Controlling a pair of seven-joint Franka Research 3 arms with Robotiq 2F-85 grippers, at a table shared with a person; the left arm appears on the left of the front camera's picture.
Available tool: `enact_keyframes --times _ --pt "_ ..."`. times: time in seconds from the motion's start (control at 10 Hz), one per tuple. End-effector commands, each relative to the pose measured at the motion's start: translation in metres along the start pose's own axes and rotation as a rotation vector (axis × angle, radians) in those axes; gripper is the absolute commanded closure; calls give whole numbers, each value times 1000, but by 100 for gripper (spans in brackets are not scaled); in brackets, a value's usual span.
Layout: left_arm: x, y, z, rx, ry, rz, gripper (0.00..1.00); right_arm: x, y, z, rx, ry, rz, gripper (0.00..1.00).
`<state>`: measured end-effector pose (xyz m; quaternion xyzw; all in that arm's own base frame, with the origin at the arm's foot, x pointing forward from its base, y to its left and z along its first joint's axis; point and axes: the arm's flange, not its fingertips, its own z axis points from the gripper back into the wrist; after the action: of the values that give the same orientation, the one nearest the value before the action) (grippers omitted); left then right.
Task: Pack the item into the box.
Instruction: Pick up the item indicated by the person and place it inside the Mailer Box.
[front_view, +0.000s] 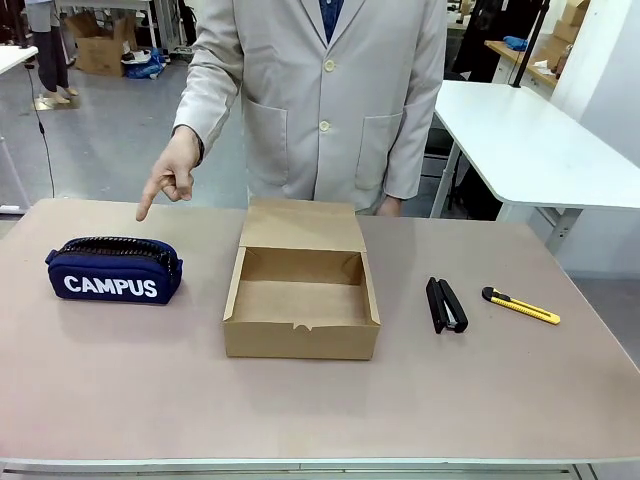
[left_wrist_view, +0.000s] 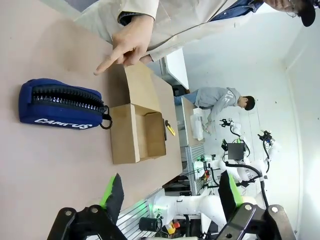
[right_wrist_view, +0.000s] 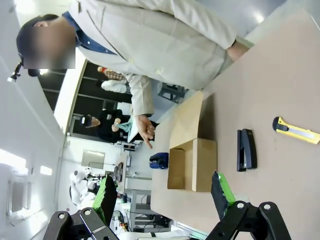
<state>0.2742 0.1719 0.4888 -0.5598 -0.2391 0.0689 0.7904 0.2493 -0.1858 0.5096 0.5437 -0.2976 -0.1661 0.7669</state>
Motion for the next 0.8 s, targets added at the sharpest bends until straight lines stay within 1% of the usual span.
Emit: enact_keyframes --times 0.0,0.5,0.6,0.7 --pt "4 -2 -2 -24 -7 -24 0 4 2 -2 15 -7 26 0" --pt "4 -2 -2 -24 -7 -24 0 4 2 -2 15 -7 26 0" --pt "1 -1 -3 -4 -2 0 0 4 2 -2 15 -7 26 0" --pt "13 -10 -12 90 114 -203 0 4 2 -2 15 -7 26 0"
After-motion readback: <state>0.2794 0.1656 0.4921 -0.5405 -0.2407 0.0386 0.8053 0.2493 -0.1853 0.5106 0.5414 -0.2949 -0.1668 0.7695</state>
